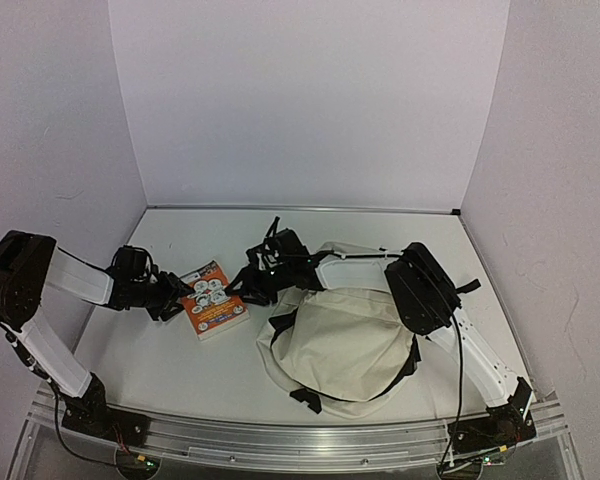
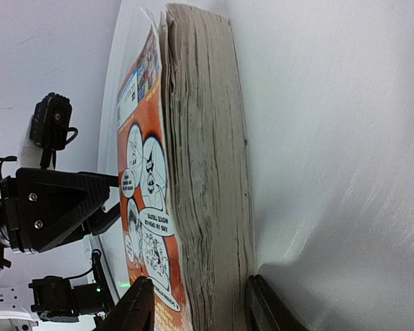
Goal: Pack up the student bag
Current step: Pick up the book from the center of the board, then place the book in the student bag.
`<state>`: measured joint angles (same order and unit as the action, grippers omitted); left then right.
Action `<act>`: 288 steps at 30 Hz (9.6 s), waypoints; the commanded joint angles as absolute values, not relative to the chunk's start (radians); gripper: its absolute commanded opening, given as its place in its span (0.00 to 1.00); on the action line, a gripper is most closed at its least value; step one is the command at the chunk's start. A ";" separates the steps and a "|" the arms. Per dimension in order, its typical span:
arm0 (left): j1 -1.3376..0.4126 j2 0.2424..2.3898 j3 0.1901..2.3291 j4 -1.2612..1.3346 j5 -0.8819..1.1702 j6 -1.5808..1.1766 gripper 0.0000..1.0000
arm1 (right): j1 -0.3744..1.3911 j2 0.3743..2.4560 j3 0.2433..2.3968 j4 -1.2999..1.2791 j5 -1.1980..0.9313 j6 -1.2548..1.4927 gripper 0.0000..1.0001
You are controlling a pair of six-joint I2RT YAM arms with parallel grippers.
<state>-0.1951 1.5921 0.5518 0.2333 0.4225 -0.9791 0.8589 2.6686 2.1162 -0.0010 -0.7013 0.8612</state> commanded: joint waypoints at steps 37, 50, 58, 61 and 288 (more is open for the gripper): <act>-0.214 1.092 1.044 -0.451 0.726 -0.493 1.00 | 0.798 2.061 1.924 0.037 -0.733 0.540 0.00; -0.298 1.311 1.299 -0.670 0.953 -0.220 1.00 | 0.793 1.897 1.860 -0.353 -0.924 0.284 0.00; -0.444 1.462 1.410 -0.814 0.986 -0.118 1.00 | 0.802 1.855 1.774 -0.426 -1.063 0.215 0.00; -0.456 1.467 1.417 -0.803 1.027 -0.115 1.00 | 0.805 1.852 1.763 -0.454 -1.139 0.179 0.00; -0.751 1.642 1.126 -0.012 0.460 -0.896 0.26 | 0.969 1.824 1.983 -0.212 0.066 0.386 0.00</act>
<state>-0.7113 1.5948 1.0313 -0.2012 0.3893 -0.8768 0.9577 1.9091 1.9163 -0.4507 0.1028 0.3866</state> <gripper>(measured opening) 0.274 0.007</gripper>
